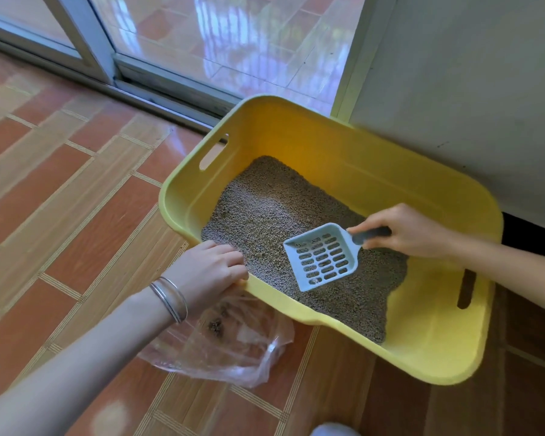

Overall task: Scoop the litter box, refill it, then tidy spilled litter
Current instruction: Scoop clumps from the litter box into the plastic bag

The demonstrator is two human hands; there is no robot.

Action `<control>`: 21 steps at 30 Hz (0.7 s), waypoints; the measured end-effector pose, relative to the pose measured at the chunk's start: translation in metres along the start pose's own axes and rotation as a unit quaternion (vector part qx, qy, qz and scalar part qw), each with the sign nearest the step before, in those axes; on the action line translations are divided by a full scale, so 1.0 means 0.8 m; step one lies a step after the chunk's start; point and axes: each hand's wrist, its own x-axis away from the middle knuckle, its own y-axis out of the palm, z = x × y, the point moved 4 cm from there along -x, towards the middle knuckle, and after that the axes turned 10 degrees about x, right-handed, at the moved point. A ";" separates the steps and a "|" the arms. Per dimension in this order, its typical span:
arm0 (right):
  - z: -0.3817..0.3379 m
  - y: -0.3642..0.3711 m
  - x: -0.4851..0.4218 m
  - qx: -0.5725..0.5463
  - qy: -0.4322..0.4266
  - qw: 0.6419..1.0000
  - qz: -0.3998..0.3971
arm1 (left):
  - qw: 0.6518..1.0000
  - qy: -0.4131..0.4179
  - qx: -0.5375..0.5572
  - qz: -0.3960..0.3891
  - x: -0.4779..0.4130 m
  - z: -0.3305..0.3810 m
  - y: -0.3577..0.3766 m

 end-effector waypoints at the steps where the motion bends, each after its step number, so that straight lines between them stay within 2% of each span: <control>1: -0.003 -0.001 0.001 -0.002 -0.003 1.000 0.004 | 1.000 0.001 0.005 -0.001 0.005 -0.001 0.000; 7: -0.022 -0.010 -0.001 0.012 -0.013 1.000 0.020 | 1.000 0.001 0.014 0.004 0.027 0.003 -0.009; 14: 0.005 -0.030 0.015 0.071 0.081 0.994 0.011 | 1.000 0.016 -0.006 0.021 0.011 0.015 -0.009; 18: 0.024 -0.030 0.031 0.148 0.112 0.983 -0.016 | 1.000 0.028 -0.011 0.002 -0.011 0.018 0.004; 21: 0.037 -0.026 0.036 0.250 0.143 0.956 -0.061 | 0.999 0.029 -0.008 -0.028 -0.025 0.019 0.015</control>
